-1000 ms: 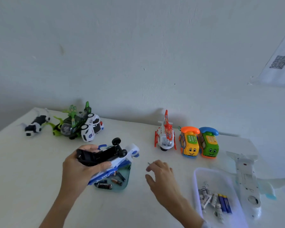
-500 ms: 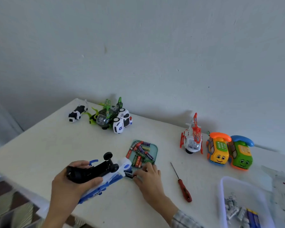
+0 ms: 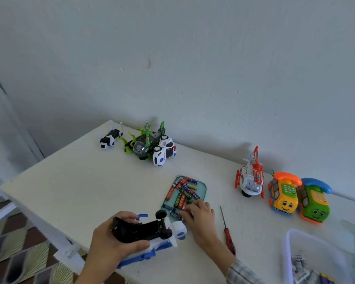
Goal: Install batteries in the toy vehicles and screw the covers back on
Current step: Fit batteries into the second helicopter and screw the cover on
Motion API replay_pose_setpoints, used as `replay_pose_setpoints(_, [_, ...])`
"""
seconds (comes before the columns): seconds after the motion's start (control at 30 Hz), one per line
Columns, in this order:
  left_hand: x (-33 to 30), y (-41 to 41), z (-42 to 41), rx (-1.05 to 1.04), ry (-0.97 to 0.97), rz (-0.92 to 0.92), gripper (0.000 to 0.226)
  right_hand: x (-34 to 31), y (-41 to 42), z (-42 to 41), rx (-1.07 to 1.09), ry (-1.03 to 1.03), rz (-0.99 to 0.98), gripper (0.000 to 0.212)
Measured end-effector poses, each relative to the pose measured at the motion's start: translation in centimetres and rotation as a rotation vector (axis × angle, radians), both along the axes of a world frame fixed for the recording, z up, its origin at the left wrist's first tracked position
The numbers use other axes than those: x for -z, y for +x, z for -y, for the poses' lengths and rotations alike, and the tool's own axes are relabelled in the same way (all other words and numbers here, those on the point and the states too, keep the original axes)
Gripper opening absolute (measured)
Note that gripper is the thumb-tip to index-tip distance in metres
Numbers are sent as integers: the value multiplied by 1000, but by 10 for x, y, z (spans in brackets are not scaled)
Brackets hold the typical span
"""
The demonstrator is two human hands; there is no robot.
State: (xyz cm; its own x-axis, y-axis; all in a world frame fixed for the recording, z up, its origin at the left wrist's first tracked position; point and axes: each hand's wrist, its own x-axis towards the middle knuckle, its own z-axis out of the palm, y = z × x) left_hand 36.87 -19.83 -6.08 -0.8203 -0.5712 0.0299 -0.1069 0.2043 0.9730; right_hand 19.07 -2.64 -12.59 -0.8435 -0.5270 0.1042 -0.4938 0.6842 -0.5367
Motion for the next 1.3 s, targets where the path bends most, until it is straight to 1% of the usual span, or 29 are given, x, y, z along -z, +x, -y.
replay_pose_setpoints(0.1, [4,-5,-8,56,-3,10,66,-10,-24,1,94,-98,27,18])
replay_pose_setpoints(0.17, [7,-10,-14,86,-18,22,67,-14,-45,3,155,-112,34,16])
replay_pose_setpoints(0.27, [11,-16,-21,105,-26,19,71,-19,-74,9,175,21,52,22])
replay_pose_setpoints(0.4, [13,-23,-28,123,-46,3,63,-21,-97,17,127,211,60,26])
replay_pose_setpoints(0.53, [12,-27,-33,151,-90,5,62,-20,-103,22,74,244,91,19])
replay_pose_setpoints(0.6, [13,-29,-34,150,-104,0,60,-21,-103,21,62,209,111,17])
replay_pose_setpoints(0.67, [13,-31,-37,147,-120,3,60,-25,-101,16,75,121,100,11])
replay_pose_setpoints(0.73, [14,-33,-39,146,-133,-1,61,-34,-94,8,118,-57,129,8])
replay_pose_setpoints(0.83, [16,-35,-43,148,-147,-7,62,-57,-74,-4,169,-383,279,10])
replay_pose_setpoints(0.93, [16,-37,-47,141,-151,-15,63,-84,-49,-16,120,-649,374,5])
replay_pose_setpoints(0.97, [16,-38,-48,141,-152,-15,63,-92,-38,-20,81,-705,424,6])
replay_pose_setpoints(1.0, [16,-39,-48,141,-153,-13,63,-99,-29,-24,38,-724,459,9])
replay_pose_setpoints(1.03, [16,-39,-48,143,-155,-9,63,-104,-20,-28,4,-694,466,12])
replay_pose_setpoints(1.07, [16,-40,-48,142,-157,-4,64,-108,-12,-32,-21,-614,445,15])
replay_pose_setpoints(1.13, [17,-41,-48,141,-160,4,65,-110,2,-36,-80,-372,375,21])
replay_pose_setpoints(1.17, [16,-41,-49,141,-166,11,65,-110,9,-37,-97,-305,372,23])
replay_pose_setpoints(1.2, [16,-41,-50,141,-173,19,65,-111,17,-37,-95,-314,404,25])
replay_pose_setpoints(1.3, [15,-41,-51,135,-187,24,66,-109,38,-37,-17,-510,508,24])
